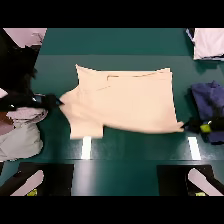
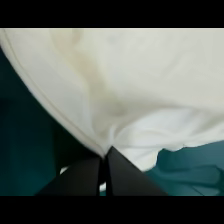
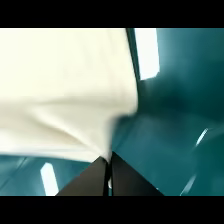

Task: Fold the shirts.

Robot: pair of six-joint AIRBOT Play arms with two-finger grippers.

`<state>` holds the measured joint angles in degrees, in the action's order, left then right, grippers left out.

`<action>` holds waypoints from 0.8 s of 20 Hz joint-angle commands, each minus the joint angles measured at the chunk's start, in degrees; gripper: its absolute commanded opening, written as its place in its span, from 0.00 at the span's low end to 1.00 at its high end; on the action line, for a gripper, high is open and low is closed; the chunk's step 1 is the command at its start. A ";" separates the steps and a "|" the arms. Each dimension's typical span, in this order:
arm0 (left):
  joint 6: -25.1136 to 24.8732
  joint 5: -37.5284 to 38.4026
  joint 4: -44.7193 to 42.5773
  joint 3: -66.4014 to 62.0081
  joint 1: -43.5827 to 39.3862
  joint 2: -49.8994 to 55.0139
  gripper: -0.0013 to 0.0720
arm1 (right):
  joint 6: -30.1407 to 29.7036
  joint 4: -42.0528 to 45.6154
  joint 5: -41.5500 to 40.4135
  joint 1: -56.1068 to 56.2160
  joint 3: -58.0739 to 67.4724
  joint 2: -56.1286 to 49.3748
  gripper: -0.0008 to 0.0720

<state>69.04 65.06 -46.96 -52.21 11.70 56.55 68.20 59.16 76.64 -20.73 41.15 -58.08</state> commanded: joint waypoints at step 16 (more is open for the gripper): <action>8.11 -5.84 8.22 -76.28 0.07 -7.87 0.05 | 10.51 11.28 -5.29 10.51 80.41 10.78 0.03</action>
<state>75.16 57.89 -42.78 -125.54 11.77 48.64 75.29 62.13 65.63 -10.37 115.11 -47.35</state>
